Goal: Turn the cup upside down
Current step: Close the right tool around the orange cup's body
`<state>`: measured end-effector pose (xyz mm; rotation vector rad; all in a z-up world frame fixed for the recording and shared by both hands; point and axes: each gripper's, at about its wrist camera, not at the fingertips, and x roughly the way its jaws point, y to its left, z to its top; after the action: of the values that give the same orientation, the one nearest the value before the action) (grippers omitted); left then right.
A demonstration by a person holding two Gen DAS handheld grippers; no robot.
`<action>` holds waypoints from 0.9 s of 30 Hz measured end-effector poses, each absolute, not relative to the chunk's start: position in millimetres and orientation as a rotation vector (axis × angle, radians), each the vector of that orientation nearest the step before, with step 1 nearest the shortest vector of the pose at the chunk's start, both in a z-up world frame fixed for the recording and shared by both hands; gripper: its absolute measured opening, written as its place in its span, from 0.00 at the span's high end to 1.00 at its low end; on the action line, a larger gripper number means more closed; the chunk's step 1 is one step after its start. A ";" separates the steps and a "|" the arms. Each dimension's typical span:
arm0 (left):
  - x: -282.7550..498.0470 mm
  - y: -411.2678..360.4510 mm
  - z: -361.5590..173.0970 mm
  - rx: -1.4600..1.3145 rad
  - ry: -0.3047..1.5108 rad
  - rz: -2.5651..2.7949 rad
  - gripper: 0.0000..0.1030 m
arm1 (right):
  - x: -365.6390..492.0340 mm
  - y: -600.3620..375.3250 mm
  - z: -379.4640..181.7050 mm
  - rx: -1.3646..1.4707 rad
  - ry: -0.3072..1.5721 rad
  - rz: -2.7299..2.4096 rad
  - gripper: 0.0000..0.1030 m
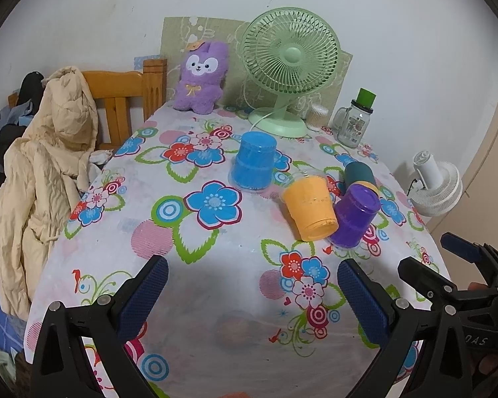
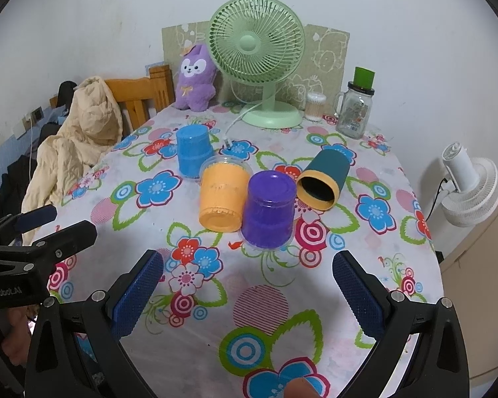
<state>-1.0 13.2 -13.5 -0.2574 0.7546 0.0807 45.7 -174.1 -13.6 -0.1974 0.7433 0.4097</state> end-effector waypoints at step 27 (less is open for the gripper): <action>46.9 48.1 -59.7 -0.278 0.888 0.106 0.00 | 133.4 -112.5 -70.3 -0.204 0.901 0.516 0.00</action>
<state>46.9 48.1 -59.7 -0.2777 0.8879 0.1058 133.4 -112.5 -70.3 -0.2038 0.9014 0.5164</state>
